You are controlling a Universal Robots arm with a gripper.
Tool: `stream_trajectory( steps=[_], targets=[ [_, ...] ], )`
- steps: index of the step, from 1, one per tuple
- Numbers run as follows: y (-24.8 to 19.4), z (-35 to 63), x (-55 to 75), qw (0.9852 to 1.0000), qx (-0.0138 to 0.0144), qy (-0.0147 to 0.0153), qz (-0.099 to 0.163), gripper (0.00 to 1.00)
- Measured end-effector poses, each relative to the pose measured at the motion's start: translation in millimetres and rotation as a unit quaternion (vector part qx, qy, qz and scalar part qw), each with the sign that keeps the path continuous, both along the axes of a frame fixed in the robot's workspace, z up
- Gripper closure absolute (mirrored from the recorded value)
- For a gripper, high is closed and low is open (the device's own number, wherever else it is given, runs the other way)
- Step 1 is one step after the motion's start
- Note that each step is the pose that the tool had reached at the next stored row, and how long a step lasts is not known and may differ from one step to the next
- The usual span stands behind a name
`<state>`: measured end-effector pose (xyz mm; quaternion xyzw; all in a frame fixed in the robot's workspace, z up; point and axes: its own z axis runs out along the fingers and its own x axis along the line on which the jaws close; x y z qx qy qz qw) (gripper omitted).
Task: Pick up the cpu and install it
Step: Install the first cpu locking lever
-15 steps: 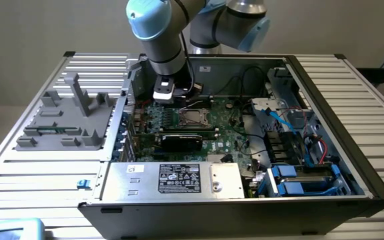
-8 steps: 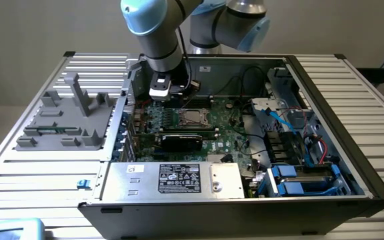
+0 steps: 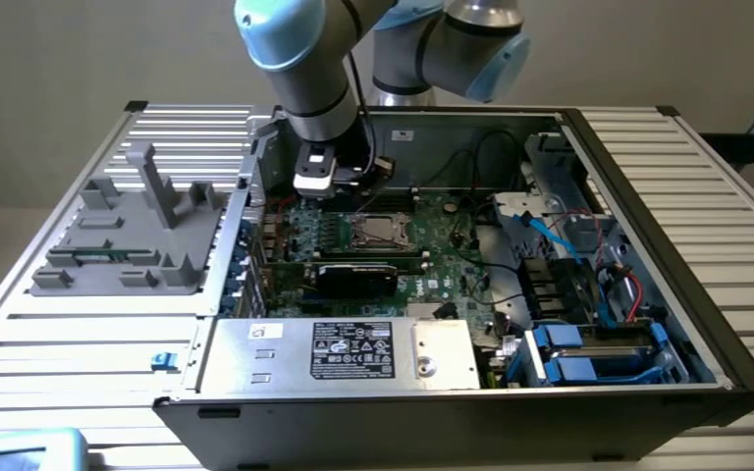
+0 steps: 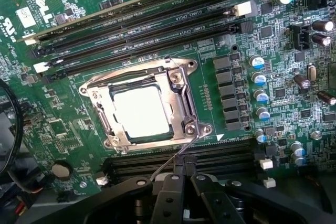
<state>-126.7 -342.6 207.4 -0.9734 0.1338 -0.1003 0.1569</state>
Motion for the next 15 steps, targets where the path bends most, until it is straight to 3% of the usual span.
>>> stream_trajectory(
  steps=[3,15],
  targets=[
    [0.0,-1.2,0.0,1.0000,0.0000,-0.0025,0.000,0.89],
    [1.3,-2.7,-0.6,1.0000,0.0000,-0.0053,0.000,0.89]
  ],
)
